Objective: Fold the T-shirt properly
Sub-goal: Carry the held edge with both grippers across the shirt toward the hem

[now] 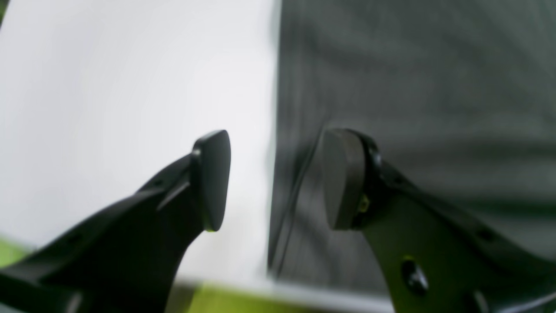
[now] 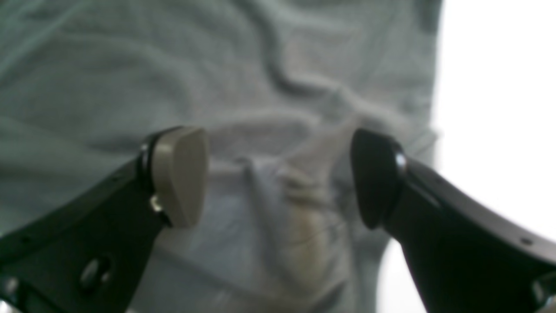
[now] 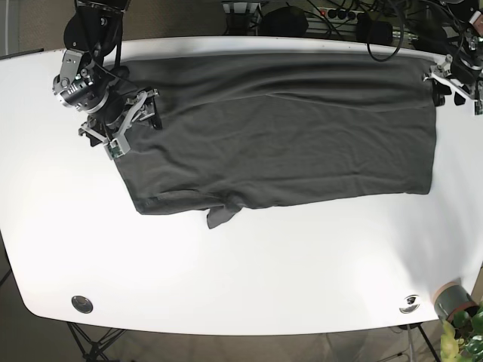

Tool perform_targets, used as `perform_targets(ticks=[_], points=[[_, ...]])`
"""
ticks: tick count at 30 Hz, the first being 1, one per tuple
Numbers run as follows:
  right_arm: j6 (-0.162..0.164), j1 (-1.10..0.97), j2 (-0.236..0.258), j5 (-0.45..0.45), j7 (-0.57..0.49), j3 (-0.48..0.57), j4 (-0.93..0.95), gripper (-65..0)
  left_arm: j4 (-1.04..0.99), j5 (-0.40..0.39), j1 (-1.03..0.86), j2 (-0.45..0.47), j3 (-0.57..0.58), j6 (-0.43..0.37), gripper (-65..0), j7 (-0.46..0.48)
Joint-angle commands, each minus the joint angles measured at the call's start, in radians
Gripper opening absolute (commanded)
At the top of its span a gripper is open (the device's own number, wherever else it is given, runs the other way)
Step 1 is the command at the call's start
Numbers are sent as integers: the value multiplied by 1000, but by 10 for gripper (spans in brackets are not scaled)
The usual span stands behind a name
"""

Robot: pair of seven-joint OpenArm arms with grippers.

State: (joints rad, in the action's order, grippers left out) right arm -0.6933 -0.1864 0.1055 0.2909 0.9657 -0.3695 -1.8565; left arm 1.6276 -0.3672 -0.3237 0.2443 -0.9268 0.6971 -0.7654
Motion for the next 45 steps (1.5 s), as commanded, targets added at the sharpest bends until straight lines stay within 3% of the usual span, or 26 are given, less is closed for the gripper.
perform_targets(ticks=[1,8,12,20,34,42,45], points=[[-5,63,9,0,-24,-4,16,-171,18,0,11,20,-5,1,-332,24],[-5,242,9,-158,-26,2,163,-171,18,63,73,20,-5,1,-332,24],[-5,348,9,-200,-32,0,283,-171,18,96,94,20,-5,1,-333,24],[-5,535,46,-200,-83,4,522,-178,15,95,107,20,22,1,-336,24],[-5,693,87,-200,-376,7,998,-200,20,95,105,20,48,1,-338,24],[-5,686,84,-201,-420,7,1033,-201,15,96,107,23,51,1,-336,24],[-5,686,79,-201,-420,7,1033,-263,13,98,153,25,62,1,-333,24]])
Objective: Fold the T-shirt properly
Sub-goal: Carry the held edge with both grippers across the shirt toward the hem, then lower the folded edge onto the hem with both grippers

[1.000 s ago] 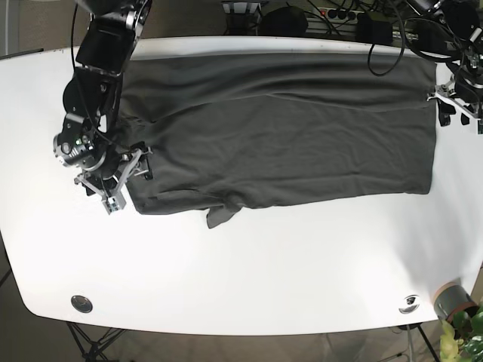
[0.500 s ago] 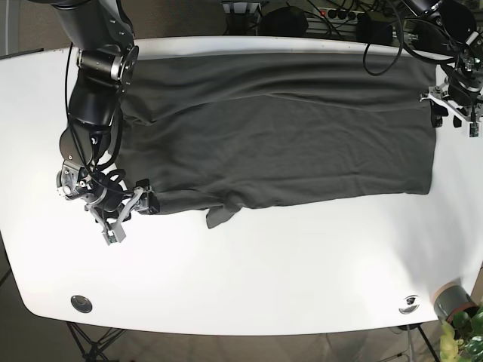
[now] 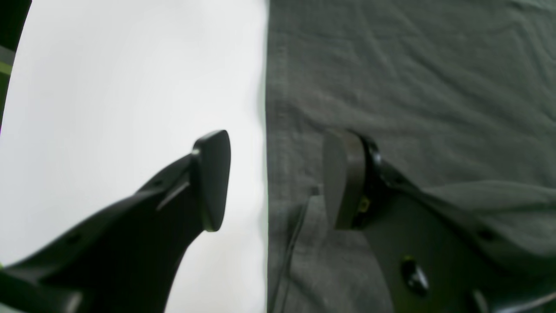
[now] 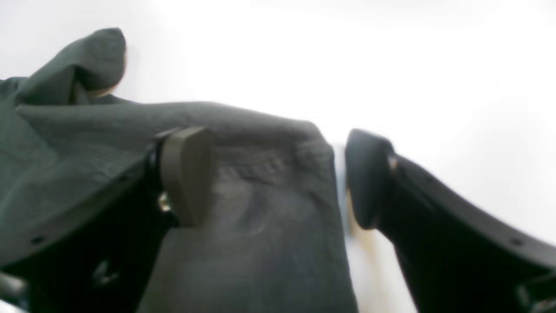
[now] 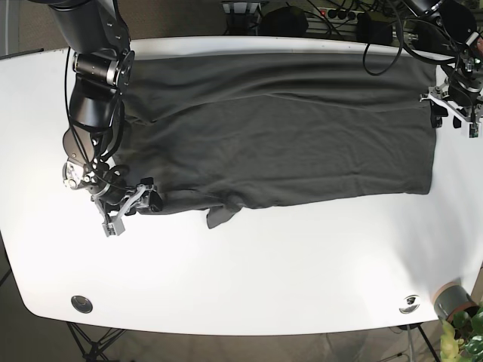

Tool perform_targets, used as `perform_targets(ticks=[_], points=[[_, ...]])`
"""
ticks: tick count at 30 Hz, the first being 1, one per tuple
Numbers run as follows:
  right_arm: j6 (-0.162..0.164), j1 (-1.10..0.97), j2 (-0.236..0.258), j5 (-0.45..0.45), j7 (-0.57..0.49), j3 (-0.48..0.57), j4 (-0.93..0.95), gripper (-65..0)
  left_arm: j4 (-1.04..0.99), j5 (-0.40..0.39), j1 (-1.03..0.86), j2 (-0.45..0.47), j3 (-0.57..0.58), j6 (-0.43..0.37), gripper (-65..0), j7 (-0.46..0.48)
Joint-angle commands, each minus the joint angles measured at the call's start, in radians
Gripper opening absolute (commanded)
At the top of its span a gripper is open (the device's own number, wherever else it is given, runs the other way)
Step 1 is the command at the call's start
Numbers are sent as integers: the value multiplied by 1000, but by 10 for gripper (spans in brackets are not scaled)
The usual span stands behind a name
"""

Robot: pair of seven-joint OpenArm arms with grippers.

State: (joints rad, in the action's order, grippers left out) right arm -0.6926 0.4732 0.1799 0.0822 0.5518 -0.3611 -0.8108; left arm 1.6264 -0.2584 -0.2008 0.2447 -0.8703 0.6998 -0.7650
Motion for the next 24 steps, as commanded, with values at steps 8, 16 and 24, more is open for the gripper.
perform_targets(ticks=[8,16,24], points=[[-6,26,3,8,-6,-2,-12,-577,-87,190,245,46,121,-2,-331,23],[-6,20,3,8,-6,-3,-14,-607,-533,387,581,87,139,-2,-331,29],[-6,-4,3,17,-6,-3,-20,-607,-866,400,716,153,230,-50,-314,174]])
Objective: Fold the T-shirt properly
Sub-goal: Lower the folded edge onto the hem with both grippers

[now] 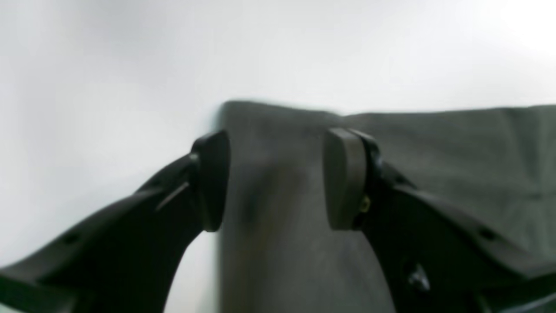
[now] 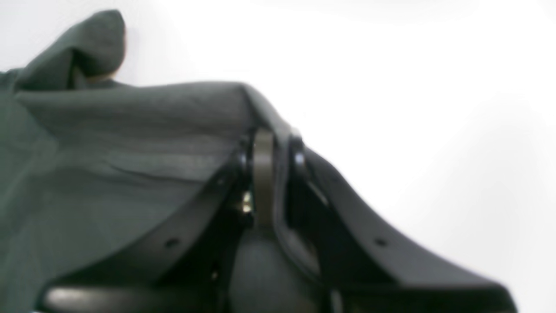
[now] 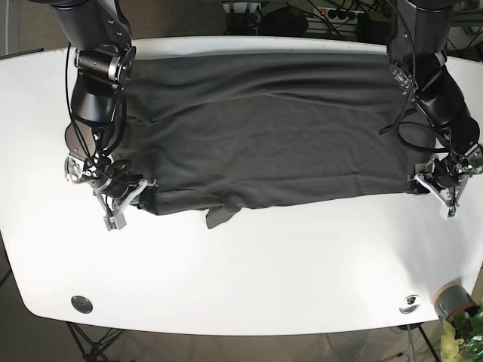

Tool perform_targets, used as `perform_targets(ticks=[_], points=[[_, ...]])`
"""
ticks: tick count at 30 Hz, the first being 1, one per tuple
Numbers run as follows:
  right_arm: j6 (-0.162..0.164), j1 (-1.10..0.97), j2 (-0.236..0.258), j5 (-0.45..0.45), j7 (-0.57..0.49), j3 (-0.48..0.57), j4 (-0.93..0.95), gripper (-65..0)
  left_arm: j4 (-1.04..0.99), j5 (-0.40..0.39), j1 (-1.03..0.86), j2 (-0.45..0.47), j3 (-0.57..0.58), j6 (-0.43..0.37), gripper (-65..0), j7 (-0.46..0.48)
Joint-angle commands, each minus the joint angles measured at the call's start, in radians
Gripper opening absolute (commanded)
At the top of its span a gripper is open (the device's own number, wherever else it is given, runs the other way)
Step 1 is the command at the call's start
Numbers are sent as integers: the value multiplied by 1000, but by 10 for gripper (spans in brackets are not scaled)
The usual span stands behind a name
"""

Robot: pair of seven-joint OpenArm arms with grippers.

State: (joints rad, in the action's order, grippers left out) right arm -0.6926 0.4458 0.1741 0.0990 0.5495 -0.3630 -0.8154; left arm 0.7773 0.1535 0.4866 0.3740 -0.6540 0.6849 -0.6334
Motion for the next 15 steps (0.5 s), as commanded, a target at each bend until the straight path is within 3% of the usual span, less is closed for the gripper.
perform_targets(ticks=[1,5,15], points=[[-6,23,9,0,-4,-1,-15,-607,-22,-13,31,26,21,-64,-294,57],[-6,23,9,0,-6,-3,-15,-607,-26,-13,31,26,32,-126,-171,96],[-6,23,8,2,-6,-8,-15,-607,-29,-13,33,46,33,-126,-158,96]])
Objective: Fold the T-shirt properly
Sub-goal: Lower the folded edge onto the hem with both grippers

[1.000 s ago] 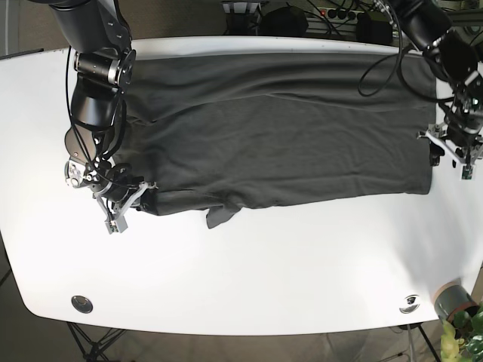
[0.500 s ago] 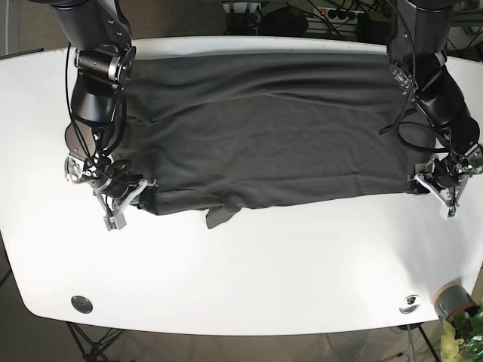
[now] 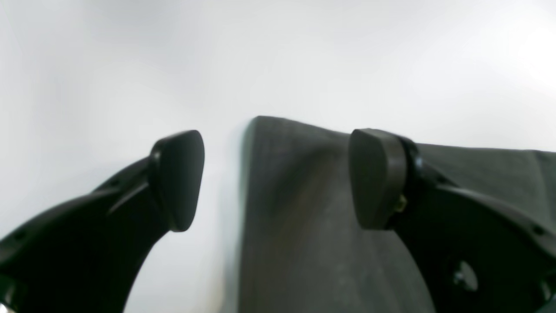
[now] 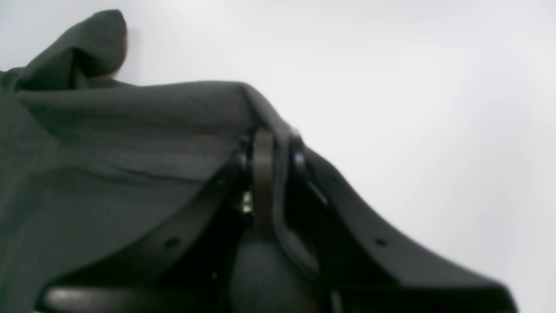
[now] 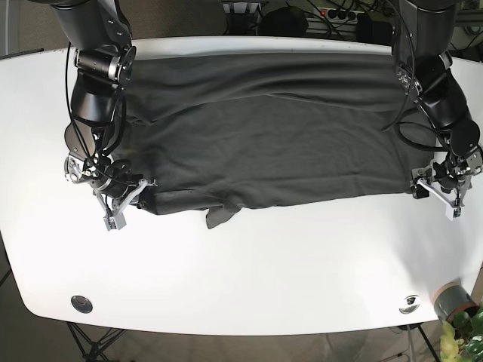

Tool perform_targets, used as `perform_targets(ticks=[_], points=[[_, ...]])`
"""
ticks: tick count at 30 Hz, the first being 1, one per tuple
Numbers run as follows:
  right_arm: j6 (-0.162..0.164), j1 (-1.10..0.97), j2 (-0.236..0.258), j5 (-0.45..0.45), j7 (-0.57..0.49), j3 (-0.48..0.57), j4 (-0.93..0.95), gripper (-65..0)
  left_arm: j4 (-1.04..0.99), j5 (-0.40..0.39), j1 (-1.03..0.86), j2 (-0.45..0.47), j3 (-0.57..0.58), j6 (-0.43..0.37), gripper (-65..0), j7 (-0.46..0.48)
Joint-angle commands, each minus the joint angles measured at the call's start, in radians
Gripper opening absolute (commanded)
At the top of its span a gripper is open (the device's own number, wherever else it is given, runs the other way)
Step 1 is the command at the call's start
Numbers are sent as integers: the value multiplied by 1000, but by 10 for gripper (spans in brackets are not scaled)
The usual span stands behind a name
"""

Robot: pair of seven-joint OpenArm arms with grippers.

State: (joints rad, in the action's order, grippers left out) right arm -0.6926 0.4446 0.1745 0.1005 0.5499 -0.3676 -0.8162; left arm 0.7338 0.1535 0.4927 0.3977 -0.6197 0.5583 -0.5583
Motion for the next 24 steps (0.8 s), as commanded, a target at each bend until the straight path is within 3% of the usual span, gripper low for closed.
perform_targets(ticks=[1,17,20,24], points=[[-6,24,7,0,-6,-3,-15,-607,14,-13,24,22,-1,3,-158,20],[-6,24,7,0,-6,-5,-15,-607,-122,-16,13,16,-4,6,-160,36],[-6,24,7,0,-6,-5,-15,-607,-122,-16,13,10,-2,50,-226,36],[-6,23,7,0,-6,-5,-15,-607,-121,-13,13,-10,-1,104,-393,34]])
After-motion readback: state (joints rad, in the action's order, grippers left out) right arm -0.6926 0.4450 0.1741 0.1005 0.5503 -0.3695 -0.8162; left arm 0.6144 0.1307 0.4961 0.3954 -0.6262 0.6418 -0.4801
